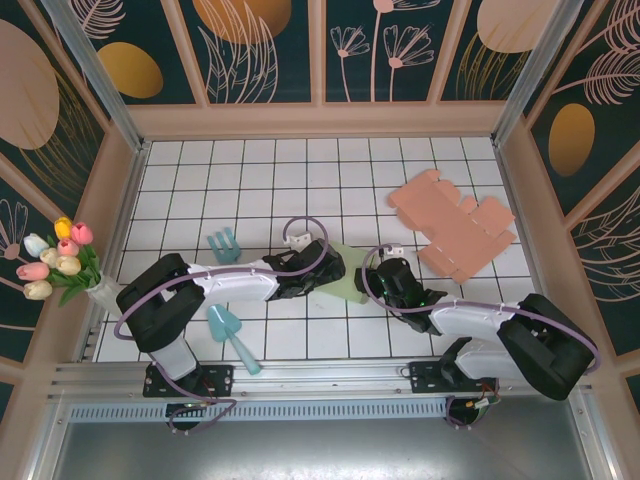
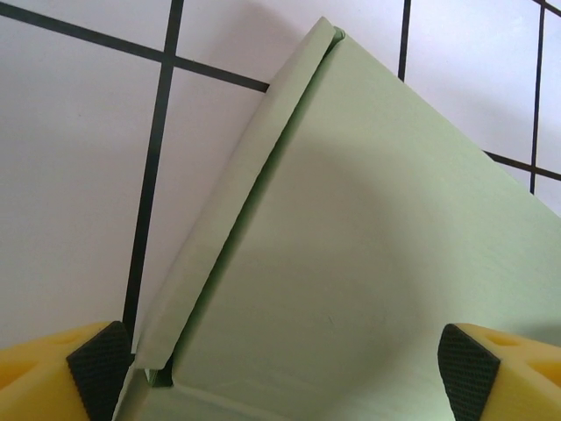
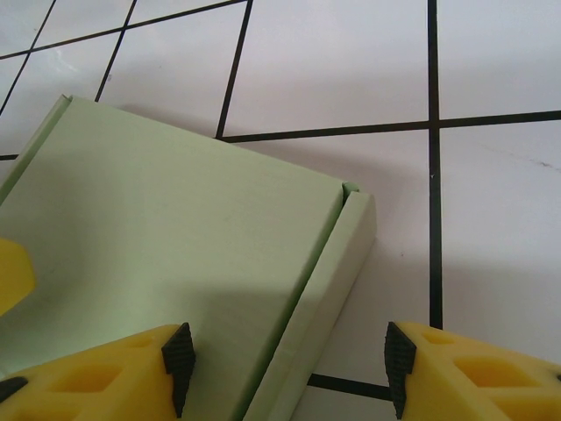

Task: Fold the paper box

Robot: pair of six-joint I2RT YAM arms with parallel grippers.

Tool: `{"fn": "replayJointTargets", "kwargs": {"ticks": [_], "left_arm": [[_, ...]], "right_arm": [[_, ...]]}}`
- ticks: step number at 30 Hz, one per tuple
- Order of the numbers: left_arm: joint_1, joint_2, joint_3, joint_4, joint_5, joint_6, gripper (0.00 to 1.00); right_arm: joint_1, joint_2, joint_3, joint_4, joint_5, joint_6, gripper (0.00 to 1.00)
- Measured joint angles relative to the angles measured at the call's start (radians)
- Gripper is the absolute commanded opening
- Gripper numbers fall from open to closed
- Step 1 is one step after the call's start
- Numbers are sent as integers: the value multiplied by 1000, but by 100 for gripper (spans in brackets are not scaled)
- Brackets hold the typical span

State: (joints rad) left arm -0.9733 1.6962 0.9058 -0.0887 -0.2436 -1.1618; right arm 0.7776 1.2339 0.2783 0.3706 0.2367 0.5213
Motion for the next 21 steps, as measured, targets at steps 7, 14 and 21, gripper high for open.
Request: {"fn": "replayJointTargets", "kwargs": {"ticks": [7,14,21], "left_arm": [[0,0,-15,11,1,-19,91],[0,0,-34,24,1,-34,89],[0,0,-35,27,-1,-48,92]], "right_arm": [[0,0,0,0,0,0,62],[0,7,0,11,0,0,62],[0,11,0,16,0,0,62]]}}
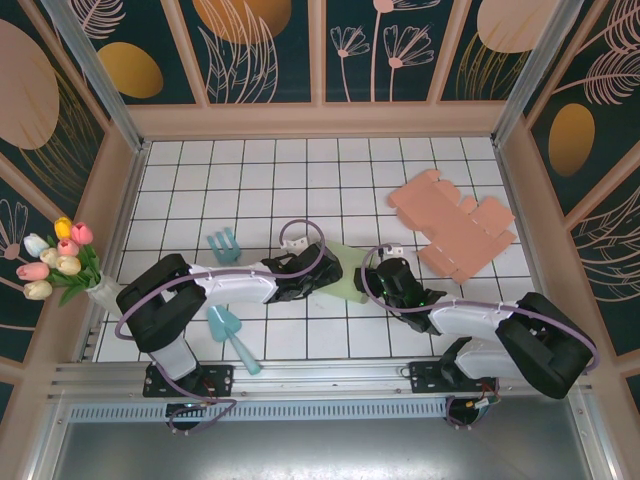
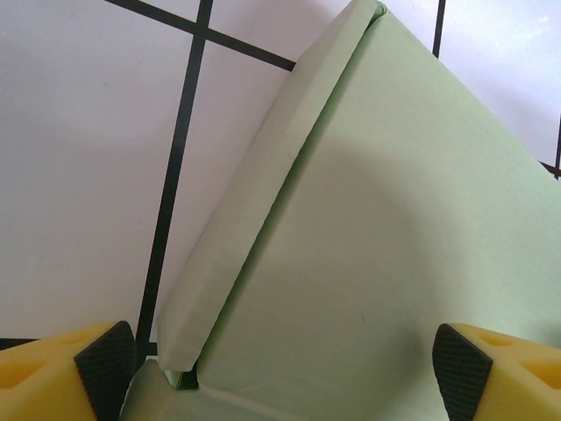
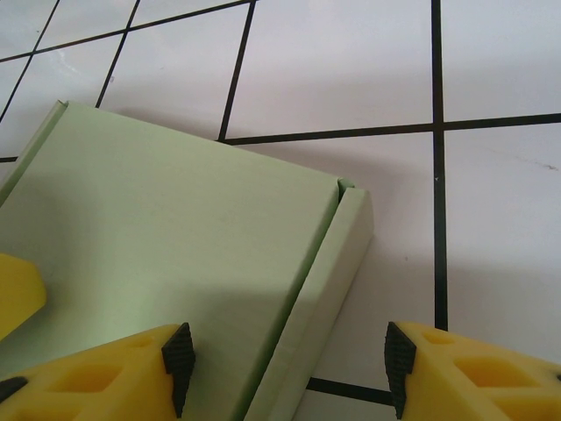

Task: Fold the paper box

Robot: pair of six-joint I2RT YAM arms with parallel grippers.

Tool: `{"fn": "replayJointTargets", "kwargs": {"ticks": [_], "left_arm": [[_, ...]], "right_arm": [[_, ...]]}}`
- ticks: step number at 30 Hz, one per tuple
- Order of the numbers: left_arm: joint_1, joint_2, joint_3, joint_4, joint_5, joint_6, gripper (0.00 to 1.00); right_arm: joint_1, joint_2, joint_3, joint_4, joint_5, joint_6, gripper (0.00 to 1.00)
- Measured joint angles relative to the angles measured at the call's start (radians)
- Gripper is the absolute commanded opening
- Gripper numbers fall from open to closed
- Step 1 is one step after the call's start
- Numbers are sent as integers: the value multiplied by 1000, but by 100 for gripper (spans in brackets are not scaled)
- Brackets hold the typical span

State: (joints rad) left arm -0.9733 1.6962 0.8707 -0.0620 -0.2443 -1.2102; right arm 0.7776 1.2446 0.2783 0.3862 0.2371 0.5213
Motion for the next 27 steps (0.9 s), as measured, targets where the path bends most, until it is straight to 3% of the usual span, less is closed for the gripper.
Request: {"fn": "replayJointTargets", "kwargs": {"ticks": [4,15,27], "left_arm": [[2,-1,0,-4,-13,-10,99],[18,-70,23,-104,-61,-91,99],[25,-12,124,-179,-74,-124,99]], "right_arm": [[0,0,0,0,0,0,62],[0,16,0,22,0,0,62],[0,22,0,31,0,0,62]]}}
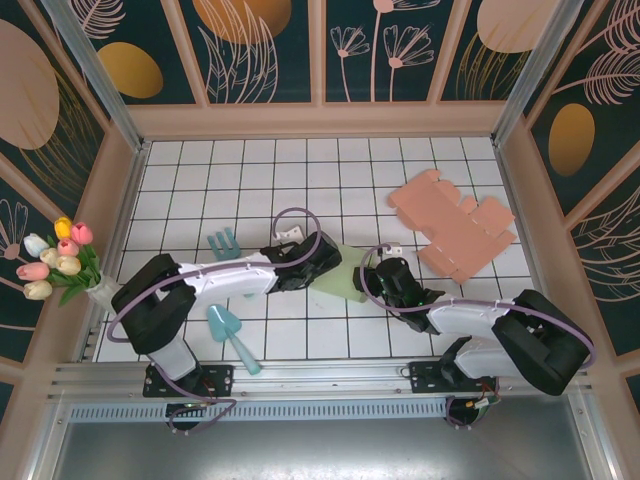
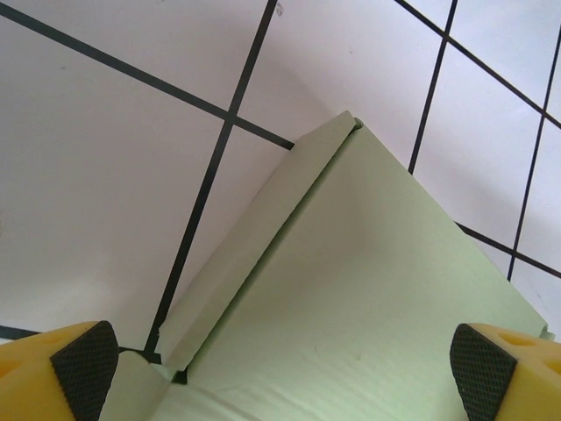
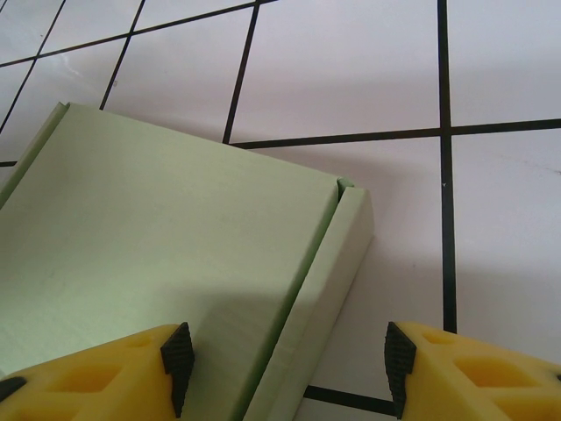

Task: Fold the paper box

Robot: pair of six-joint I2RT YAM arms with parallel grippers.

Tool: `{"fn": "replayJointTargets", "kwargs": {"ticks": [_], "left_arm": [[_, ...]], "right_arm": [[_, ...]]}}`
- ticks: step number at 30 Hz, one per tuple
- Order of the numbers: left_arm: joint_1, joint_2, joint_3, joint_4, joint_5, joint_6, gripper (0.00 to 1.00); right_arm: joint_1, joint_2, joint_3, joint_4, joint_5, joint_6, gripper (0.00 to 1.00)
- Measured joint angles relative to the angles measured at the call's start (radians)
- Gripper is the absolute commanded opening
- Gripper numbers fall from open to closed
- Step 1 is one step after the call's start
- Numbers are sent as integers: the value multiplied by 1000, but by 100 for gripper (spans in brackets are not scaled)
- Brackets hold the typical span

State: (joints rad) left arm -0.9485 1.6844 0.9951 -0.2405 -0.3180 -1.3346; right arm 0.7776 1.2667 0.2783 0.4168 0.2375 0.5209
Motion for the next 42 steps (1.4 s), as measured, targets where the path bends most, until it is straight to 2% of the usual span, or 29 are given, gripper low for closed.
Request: {"fn": "replayJointTargets", "kwargs": {"ticks": [11,32,42], "left_arm": [[14,114,61,-42,58,-48,98],[17,114,48,-14,98,-118,88],[17,111,33,13,101,-137,88]], "right_arm": [[0,0,0,0,0,0,62],[-6,6,0,7,9,-11,62],[-6,6,0,7,23,-11,62]]}}
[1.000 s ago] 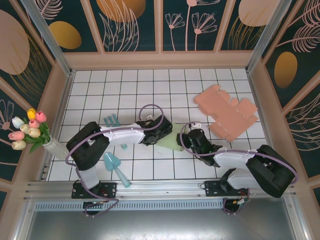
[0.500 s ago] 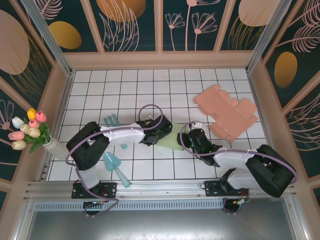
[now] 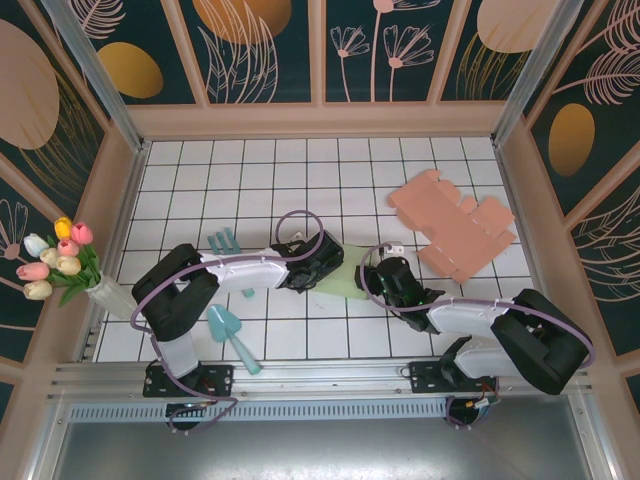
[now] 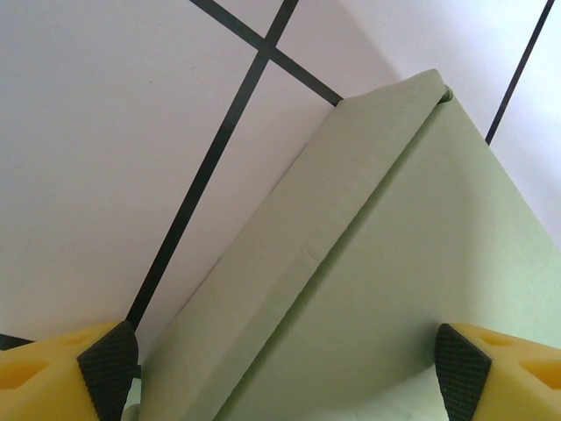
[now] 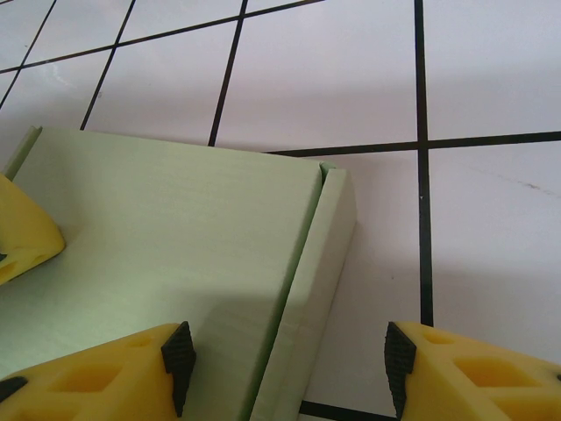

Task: Fold the paper box

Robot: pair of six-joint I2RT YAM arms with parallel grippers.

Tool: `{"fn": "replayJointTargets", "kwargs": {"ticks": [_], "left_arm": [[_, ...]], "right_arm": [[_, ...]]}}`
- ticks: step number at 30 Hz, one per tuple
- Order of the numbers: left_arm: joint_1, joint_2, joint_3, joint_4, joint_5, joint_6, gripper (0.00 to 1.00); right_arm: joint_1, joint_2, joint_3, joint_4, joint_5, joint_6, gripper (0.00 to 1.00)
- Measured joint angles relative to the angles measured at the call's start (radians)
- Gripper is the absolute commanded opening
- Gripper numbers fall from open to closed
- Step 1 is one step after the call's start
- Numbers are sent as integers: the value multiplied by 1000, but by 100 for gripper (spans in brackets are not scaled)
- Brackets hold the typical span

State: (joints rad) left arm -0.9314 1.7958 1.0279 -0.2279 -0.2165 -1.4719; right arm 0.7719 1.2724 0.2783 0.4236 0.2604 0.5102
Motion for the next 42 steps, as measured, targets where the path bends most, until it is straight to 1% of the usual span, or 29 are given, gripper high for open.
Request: {"fn": "replayJointTargets", "kwargs": {"ticks": [6,11,21,25,32,42], "left_arm": [[0,0,-11,26,0,-7,88],[3,0,-16,43,0,-18,88],[4,0,-17,45,0,-19,87],[4,0,-18,45,0,-19,87],[4,0,-18,46,0,-19,87],[4,0,-18,45,0,-19,87]], "right_arm": [[0,-8,0,-8,-1,0,63],[0,-55,0,-61,-8,4,63],[47,-272,-9,-212,12,62,58],[74,-325,-39,-241,21,97,58],[115,-341,-106,-257,25,144,57],[128,-341,-111,-229,-19,163,53]]}}
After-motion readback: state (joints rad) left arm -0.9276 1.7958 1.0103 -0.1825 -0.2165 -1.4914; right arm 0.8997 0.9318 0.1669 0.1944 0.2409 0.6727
